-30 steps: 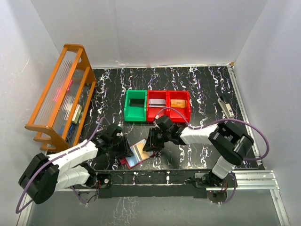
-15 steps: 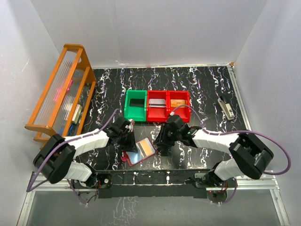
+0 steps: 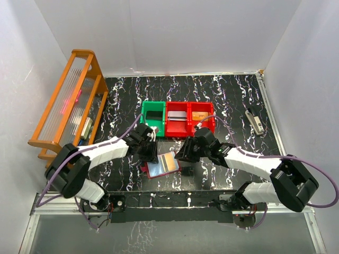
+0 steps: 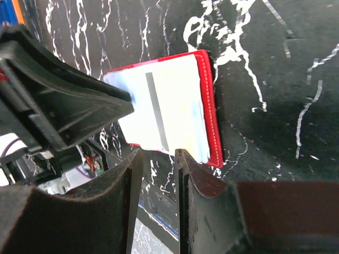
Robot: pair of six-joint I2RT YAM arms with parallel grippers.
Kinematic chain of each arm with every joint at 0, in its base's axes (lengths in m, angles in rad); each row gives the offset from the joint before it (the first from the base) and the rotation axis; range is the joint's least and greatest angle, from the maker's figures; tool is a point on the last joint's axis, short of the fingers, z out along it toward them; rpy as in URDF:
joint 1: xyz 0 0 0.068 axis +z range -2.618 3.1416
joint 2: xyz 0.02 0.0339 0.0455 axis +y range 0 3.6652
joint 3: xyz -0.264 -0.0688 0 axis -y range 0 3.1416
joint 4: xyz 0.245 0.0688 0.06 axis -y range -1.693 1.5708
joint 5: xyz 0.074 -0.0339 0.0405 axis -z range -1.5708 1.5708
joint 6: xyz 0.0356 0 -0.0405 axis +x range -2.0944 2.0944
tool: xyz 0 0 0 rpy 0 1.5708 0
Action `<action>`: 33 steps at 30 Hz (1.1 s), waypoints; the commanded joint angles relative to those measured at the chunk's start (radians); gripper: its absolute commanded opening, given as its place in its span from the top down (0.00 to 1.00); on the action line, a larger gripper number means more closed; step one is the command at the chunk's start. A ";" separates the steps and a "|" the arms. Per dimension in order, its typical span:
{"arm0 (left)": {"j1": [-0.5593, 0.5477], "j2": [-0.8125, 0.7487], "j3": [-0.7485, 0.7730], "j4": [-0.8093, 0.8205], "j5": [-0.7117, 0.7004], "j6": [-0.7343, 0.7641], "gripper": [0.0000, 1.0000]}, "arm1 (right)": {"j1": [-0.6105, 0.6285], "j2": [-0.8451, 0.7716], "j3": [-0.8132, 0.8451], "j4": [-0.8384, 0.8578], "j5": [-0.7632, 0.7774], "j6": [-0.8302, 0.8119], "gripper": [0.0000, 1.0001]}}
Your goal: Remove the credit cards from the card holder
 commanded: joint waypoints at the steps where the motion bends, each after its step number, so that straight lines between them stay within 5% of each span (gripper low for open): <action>1: 0.003 -0.170 0.001 -0.112 -0.144 -0.023 0.74 | -0.002 0.054 0.043 0.095 -0.114 -0.052 0.72; 9: 0.003 -0.275 -0.087 0.056 0.041 -0.209 0.55 | 0.001 0.201 0.115 0.113 -0.190 -0.106 0.77; 22: -0.004 -0.091 -0.136 0.236 0.195 -0.362 0.53 | 0.002 0.271 0.073 0.108 -0.166 -0.086 0.79; 27: -0.015 -0.039 -0.099 0.095 0.079 -0.337 0.57 | 0.001 0.227 0.060 0.119 -0.165 -0.074 0.79; 33: -0.018 0.011 -0.142 0.136 0.049 -0.339 0.86 | -0.004 0.228 0.098 0.071 -0.158 -0.105 0.78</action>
